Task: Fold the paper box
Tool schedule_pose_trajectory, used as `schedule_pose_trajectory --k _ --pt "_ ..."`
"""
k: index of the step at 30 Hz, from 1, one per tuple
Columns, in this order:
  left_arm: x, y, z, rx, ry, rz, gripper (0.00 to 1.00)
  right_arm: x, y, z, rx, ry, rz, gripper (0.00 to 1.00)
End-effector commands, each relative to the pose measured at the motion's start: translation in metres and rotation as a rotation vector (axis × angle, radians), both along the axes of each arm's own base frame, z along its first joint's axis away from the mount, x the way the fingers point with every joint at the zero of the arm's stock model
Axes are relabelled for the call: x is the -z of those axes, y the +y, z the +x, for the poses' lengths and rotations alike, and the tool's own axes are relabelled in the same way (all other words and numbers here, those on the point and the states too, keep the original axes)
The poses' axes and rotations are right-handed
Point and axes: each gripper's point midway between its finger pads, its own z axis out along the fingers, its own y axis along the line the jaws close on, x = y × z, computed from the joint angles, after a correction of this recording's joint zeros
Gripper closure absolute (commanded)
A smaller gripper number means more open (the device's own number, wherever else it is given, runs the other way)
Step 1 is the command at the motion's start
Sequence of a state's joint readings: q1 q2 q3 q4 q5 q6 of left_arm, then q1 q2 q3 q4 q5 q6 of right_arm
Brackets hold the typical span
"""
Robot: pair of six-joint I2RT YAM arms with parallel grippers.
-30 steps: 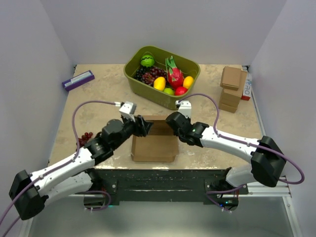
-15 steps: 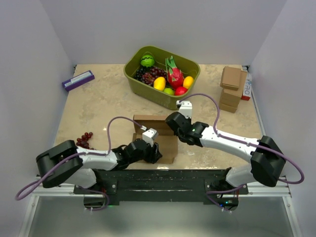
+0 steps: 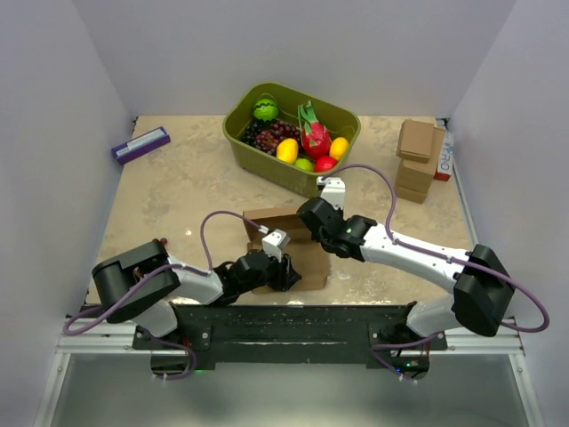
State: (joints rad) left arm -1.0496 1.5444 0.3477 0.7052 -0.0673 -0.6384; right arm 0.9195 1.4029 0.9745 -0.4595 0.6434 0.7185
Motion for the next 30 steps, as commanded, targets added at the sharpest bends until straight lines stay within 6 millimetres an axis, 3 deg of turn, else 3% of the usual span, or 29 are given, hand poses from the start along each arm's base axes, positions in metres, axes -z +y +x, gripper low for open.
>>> schedule_pose_trajectory --k 1,6,12,18,23,25,26,30 --pt "0.054 0.033 -0.022 0.006 0.120 0.200 0.55 -0.012 0.014 0.004 -0.002 -0.007 0.056 1.00" --pt "0.054 0.031 -0.021 0.007 0.120 0.199 0.55 -0.020 0.013 0.004 0.001 -0.023 0.065 1.00" --pt "0.055 0.030 -0.022 0.017 0.124 0.197 0.56 0.011 0.037 -0.004 -0.073 0.045 0.146 1.00" --pt "0.054 0.031 -0.025 0.019 0.132 0.188 0.56 0.020 0.046 -0.007 -0.097 0.075 0.169 0.92" --pt "0.058 0.034 -0.027 0.007 0.152 0.197 0.56 0.000 0.036 -0.008 -0.092 0.029 0.176 0.69" --pt "0.059 0.036 -0.029 0.011 0.157 0.199 0.57 -0.019 0.028 -0.008 -0.084 -0.013 0.190 0.61" --pt "0.058 0.035 -0.030 0.017 0.158 0.197 0.57 -0.023 0.023 -0.008 -0.079 -0.019 0.187 0.53" --pt "0.056 0.036 -0.035 0.055 0.151 0.189 0.57 -0.047 -0.009 -0.001 -0.038 -0.065 0.221 0.39"
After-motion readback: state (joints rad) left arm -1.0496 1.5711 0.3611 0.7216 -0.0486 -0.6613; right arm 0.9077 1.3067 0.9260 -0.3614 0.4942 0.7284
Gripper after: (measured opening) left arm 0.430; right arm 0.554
